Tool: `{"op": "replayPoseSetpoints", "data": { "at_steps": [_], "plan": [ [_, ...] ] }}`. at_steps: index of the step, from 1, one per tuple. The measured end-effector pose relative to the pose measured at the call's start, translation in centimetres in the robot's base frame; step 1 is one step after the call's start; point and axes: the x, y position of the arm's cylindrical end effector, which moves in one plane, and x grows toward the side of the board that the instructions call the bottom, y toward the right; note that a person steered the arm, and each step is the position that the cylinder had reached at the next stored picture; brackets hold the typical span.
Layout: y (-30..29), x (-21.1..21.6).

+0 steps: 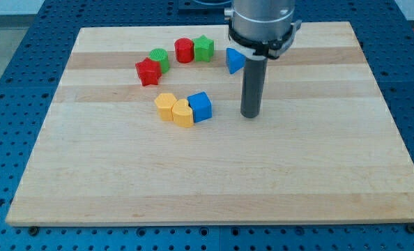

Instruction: Move the blue cube to the left side of the blue triangle

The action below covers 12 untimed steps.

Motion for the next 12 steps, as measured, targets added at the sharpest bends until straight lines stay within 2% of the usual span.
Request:
{"op": "replayPoseSetpoints", "data": {
  "at_steps": [2,4,5,6,8,11,12],
  "plan": [
    [0.0,2.6],
    [-0.1,2.8],
    [-3.3,2.8],
    [-5.5,1.0],
    [-6.1,-5.3],
    [-7.1,0.2],
    [-11.3,0.2]
  ]
}}
